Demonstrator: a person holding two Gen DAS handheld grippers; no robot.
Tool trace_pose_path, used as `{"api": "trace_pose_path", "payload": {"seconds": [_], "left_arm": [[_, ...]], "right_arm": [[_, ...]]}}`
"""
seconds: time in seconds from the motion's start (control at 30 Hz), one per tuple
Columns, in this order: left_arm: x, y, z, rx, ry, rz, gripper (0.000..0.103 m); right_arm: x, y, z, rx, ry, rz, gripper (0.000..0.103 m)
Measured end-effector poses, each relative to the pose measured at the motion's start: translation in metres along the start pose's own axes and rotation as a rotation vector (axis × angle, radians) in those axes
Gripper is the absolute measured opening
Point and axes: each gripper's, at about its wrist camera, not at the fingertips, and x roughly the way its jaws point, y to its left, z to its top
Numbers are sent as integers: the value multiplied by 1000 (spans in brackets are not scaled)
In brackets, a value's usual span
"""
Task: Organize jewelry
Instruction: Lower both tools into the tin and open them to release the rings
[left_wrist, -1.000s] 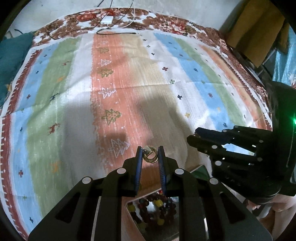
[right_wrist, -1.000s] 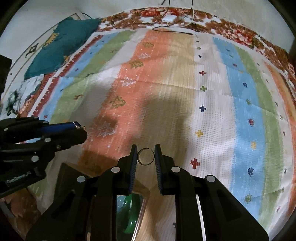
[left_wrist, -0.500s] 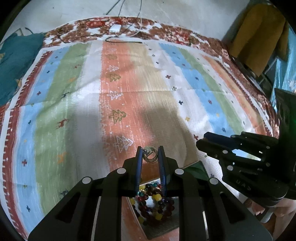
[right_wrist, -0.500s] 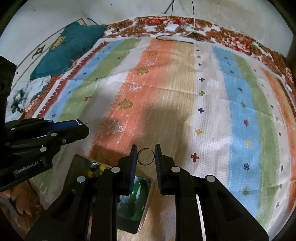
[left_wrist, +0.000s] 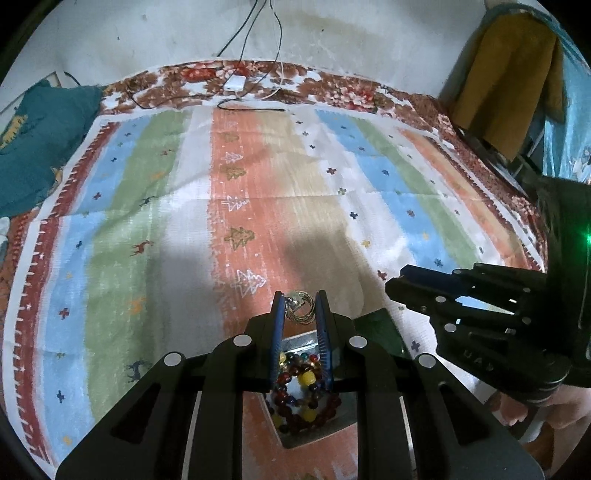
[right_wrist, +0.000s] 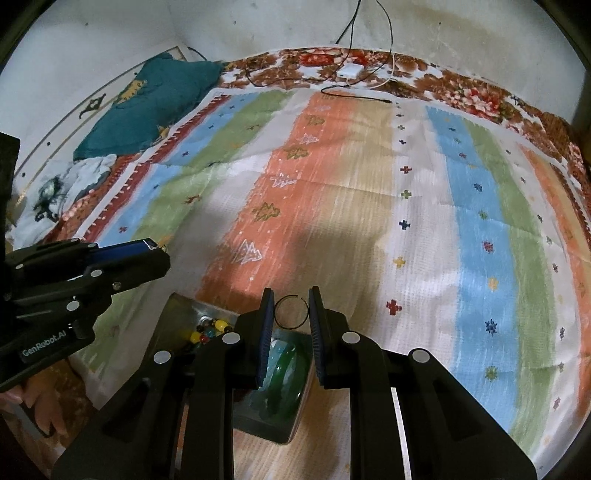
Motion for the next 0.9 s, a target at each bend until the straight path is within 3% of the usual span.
{"api": "trace_pose_path", "payload": {"seconds": [0.23,0.8,0.87,0.9], "left_arm": [[-14,2,-12,-42,-36,-1,16],[-17,-1,-26,-64,-33,-8,17],[-16,1,-25,-82,-42,-9,31],[-15,1,-23,-83,-47,-3,31]], "right_arm": [[-8,12,-14,-27,3,19,20],[-11,28,-31,-76,23,52,20],[-11,26,-30,-68,22,54,34],[-12,24,-30,-60,18,54,42]]}}
